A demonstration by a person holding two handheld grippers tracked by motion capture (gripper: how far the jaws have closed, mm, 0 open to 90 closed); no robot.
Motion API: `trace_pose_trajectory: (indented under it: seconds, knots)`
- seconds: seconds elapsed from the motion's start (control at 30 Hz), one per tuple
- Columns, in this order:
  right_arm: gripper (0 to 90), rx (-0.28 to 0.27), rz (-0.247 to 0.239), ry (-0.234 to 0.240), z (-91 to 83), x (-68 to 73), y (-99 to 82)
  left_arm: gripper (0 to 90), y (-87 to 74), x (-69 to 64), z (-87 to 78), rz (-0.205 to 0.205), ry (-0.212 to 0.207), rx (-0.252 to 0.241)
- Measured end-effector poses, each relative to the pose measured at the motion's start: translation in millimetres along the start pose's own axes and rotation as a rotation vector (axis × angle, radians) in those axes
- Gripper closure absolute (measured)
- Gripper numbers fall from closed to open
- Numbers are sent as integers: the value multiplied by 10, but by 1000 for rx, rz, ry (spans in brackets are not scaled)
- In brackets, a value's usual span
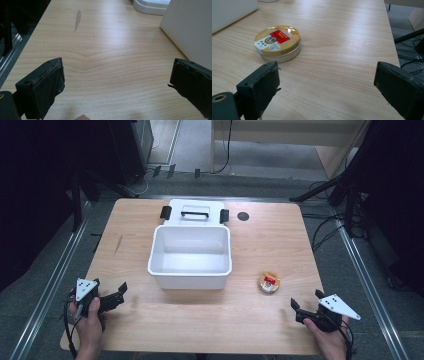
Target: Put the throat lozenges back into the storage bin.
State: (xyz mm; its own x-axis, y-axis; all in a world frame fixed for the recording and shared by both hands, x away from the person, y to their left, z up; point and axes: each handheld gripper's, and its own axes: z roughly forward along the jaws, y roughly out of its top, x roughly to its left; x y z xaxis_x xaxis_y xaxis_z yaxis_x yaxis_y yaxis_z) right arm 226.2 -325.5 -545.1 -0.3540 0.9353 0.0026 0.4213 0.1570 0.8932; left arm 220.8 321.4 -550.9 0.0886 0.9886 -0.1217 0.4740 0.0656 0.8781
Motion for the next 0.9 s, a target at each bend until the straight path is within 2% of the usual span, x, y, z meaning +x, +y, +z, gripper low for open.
trace_pose_trajectory:
  seconds: [0.23, 0.33, 0.47, 0.63, 0.67, 0.7, 0.9]
  knots:
    - [127, 12, 43, 8, 6, -35, 24, 0, -1, 1, -3, -4, 2, -2]
    - [129, 45, 25, 7, 30, -31, 52, 0, -1, 1, -6, -2, -1, -2]
    - [129, 131, -28, 28, 91, 11, 117, 0, -7, 1, -11, -7, -4, -7]
    - [133, 252, -99, 47, 179, 71, 280, 0, -9, 4, -14, -8, -7, -11]
    - [133, 252, -99, 47, 179, 71, 280, 0, -9, 4, -14, -8, -7, -11]
    - [134, 322, -140, 62, 228, 117, 369, 0, -8, 3, -15, -7, -5, -9]
    - [135, 495, -248, 130, 350, 226, 555, 0, -7, 5, -9, -10, -9, -5]
